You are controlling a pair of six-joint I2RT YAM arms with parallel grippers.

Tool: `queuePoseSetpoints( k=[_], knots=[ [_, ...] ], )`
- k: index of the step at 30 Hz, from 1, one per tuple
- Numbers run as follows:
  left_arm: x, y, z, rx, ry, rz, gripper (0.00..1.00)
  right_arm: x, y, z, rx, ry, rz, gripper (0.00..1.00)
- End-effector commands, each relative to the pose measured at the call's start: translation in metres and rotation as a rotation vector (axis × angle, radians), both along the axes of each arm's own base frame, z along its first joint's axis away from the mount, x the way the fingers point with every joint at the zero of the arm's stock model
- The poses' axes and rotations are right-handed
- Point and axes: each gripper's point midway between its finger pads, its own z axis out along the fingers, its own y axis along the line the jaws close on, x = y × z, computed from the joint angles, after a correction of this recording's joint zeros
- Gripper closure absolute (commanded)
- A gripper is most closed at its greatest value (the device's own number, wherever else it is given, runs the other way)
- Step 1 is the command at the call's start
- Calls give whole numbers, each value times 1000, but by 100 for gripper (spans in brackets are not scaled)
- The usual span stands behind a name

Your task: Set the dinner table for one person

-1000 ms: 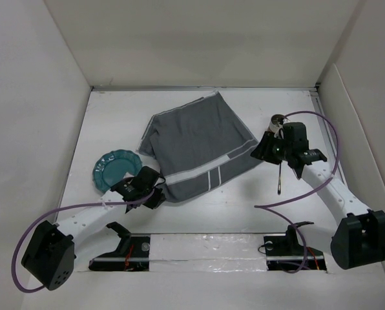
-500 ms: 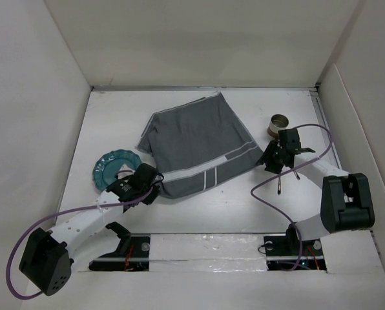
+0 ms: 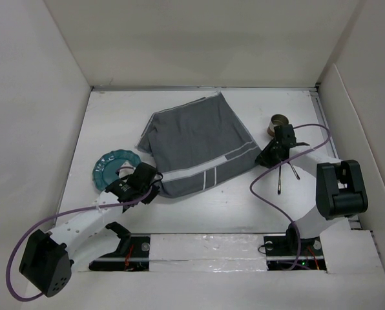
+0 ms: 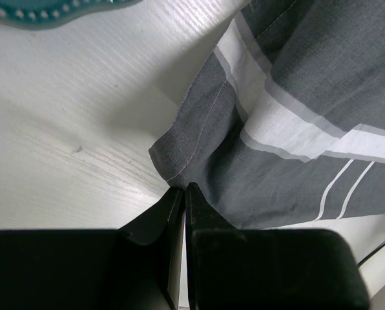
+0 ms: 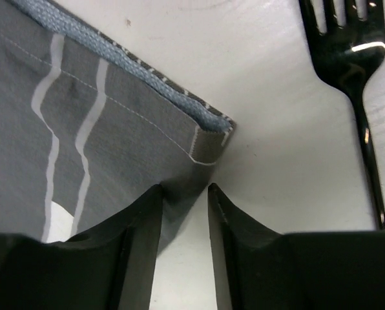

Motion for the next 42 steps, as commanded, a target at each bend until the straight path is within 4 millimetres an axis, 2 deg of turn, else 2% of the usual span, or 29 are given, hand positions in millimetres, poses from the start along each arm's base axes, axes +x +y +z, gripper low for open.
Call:
queuePoseSetpoints(
  k=[1,4,7,8,9,12,15,16,17,18,19,20,21,22,23,24,25,26,27,28,29,30,31,34,36,39,40,41,42],
  knots=[
    [10,4,13,14,-56,-25,100,14,-4,9,-18,7,-85,63],
    [12,6,12,25,-65,-36,100,17,-6,7,-23,38,-119,70],
    [15,8,12,30,-77,-39,100,20,-6,6,-37,50,-139,85],
    [17,11,12,39,-82,-43,100,19,-4,6,-42,52,-133,96],
    [19,13,13,46,-88,-41,100,19,-4,7,-43,50,-135,100],
    [32,18,25,76,-131,-53,100,17,-3,15,-64,23,-99,100],
    [63,22,75,171,-267,-93,100,24,4,72,-118,-130,-15,100],
    [83,24,116,205,-356,-66,100,22,7,104,-123,-203,19,100],
    [95,25,142,226,-410,-62,100,30,13,144,-126,-293,43,100],
    [103,28,166,278,-455,-81,100,27,20,170,-149,-350,97,100],
    [119,29,215,293,-544,-45,100,23,23,193,-163,-389,120,100],
    [126,29,241,302,-592,-39,100,22,25,252,-159,-526,125,100],
    [131,30,265,315,-633,-32,100,13,25,274,-184,-558,149,100],
    [138,33,314,333,-723,-17,100,7,27,299,-206,-607,152,100],
    [140,38,339,344,-766,2,100,-2,24,328,-217,-666,146,100],
    [141,41,361,350,-807,17,100,-12,21,372,-228,-745,143,100],
    [144,43,379,363,-839,31,100,-20,20,392,-243,-785,136,100],
    [138,49,419,361,-917,48,100,-27,17,413,-249,-828,127,100],
    [137,54,434,367,-942,66,100,-39,9,447,-258,-895,112,100],
    [133,59,460,357,-988,96,100,-46,6,463,-261,-930,104,100],
    [130,62,471,367,-1008,98,100,-52,3,479,-261,-965,100,100],
    [129,63,479,363,-1023,108,100,-63,-2,505,-259,-1024,90,100],
    [128,63,489,350,-1047,120,100,-68,-1,517,-248,-1052,98,100],
    [137,54,496,343,-1068,90,100,-74,4,548,-215,-1131,124,100],
    [148,47,488,361,-1052,70,100,-62,2,548,-227,-1131,111,100],
    [189,45,443,345,-962,26,100,-24,8,524,-234,-1082,140,100],
    [214,53,411,310,-898,-18,100,-14,13,516,-225,-1068,162,100],
    [243,52,380,196,-838,-84,100,21,17,486,-220,-1010,193,100],
    [253,66,374,192,-817,-63,100,41,20,471,-218,-973,199,100]
  ],
)
